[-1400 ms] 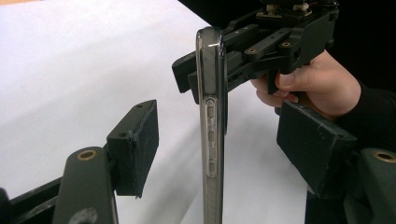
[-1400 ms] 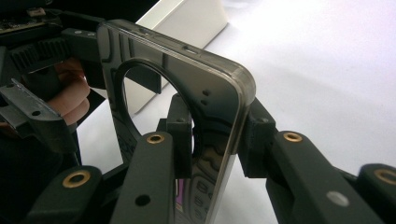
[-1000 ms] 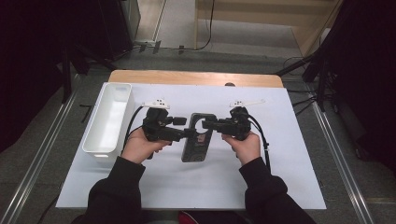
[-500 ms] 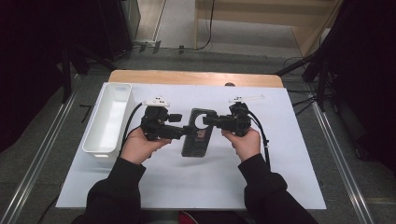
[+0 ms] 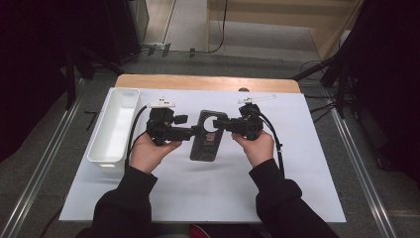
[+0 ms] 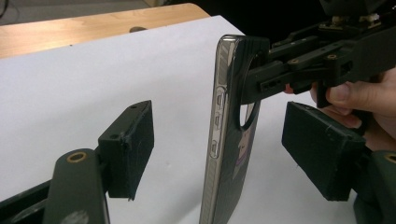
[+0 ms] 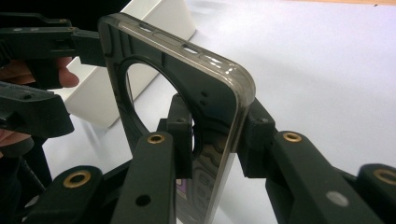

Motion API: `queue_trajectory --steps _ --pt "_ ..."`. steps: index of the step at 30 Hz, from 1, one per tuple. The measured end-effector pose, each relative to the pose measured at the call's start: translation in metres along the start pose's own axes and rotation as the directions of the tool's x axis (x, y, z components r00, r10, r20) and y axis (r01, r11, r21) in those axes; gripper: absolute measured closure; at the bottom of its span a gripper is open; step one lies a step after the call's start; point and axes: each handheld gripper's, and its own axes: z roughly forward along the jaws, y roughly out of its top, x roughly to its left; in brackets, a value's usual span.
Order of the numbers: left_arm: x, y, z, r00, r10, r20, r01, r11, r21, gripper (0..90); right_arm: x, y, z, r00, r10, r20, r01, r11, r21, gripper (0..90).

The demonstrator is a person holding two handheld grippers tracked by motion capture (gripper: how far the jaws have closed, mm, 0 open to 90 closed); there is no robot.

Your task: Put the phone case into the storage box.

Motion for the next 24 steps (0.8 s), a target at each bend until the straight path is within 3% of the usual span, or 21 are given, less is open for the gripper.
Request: queue_trajectory --steps 10,14,24 --pt "-0.007 0.005 0.006 0.9979 0.019 -0.062 -0.019 0.9998 -0.003 28.1 0.007 0.008 0.006 0.9993 -0.007 0.037 0.007 1.0 0.009 68.8" --pt "-0.005 0.006 0.01 0.9983 -0.012 -0.057 0.012 0.9999 -0.009 28.1 0.006 0.009 0.008 0.9992 0.002 0.041 -0.002 1.0 0.007 68.8" --pt "-0.004 0.007 0.018 0.9933 -0.01 -0.116 0.008 0.9999 -0.012 32.2 0.007 0.009 0.011 0.9984 0.012 0.056 -0.012 1.0 -0.003 68.8"
